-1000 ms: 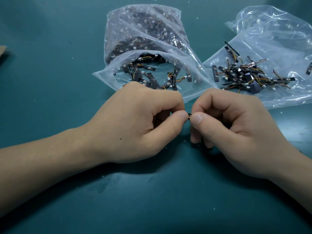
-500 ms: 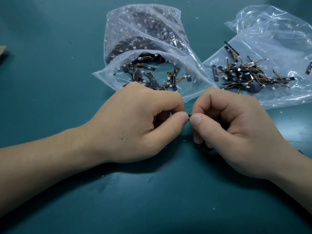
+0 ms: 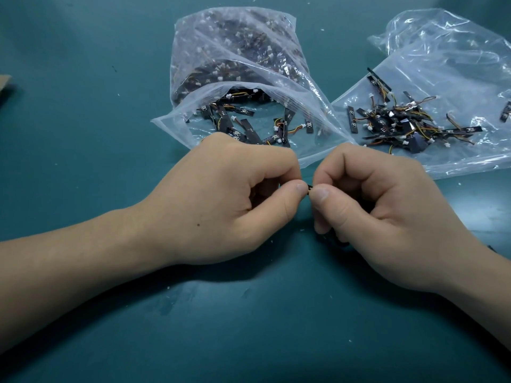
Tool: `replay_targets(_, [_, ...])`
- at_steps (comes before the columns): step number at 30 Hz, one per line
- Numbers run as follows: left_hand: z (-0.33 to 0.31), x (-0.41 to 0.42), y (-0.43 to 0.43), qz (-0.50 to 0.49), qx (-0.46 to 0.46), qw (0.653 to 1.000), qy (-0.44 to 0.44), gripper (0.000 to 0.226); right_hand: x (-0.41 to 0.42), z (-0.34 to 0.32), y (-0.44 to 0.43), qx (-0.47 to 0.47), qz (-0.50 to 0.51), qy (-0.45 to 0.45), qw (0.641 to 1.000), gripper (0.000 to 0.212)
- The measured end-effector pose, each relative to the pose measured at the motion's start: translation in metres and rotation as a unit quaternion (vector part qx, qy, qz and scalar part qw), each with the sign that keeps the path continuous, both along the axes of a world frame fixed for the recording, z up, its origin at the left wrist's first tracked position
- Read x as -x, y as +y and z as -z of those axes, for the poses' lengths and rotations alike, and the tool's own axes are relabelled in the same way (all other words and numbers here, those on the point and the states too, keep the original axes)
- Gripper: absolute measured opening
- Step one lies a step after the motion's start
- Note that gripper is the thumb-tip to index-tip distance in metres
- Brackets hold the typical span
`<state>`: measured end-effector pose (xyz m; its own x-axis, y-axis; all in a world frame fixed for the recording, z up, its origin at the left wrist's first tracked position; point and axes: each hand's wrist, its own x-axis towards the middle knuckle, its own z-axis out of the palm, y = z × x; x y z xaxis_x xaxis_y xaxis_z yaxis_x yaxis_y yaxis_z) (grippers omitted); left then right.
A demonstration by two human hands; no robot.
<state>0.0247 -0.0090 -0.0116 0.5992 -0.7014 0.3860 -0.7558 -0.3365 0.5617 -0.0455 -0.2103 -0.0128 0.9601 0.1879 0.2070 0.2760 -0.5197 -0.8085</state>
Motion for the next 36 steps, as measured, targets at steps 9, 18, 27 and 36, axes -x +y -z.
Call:
replay_targets(9, [-0.003, -0.002, 0.0, -0.04, 0.09, 0.993, 0.06, 0.026, 0.0, -0.001, 0.001, -0.027, -0.001, 0.012, 1.0, 0.023])
replay_targets(18, [-0.004, -0.003, -0.001, -0.038, 0.099, 0.991, 0.084, 0.027, -0.001, 0.001, -0.001, -0.024, -0.006, 0.015, 1.0, 0.025])
replay_targets(27, [-0.003, -0.009, 0.003, 0.016, 0.151, 0.975, 0.162, 0.031, 0.001, -0.002, -0.001, 0.035, -0.027, -0.02, 0.999, 0.032])
replay_targets(36, [0.003, -0.021, 0.001, -0.054, 0.218, 0.946, 0.232, 0.024, -0.006, 0.003, -0.007, -0.218, 0.125, -0.026, 0.968, 0.034])
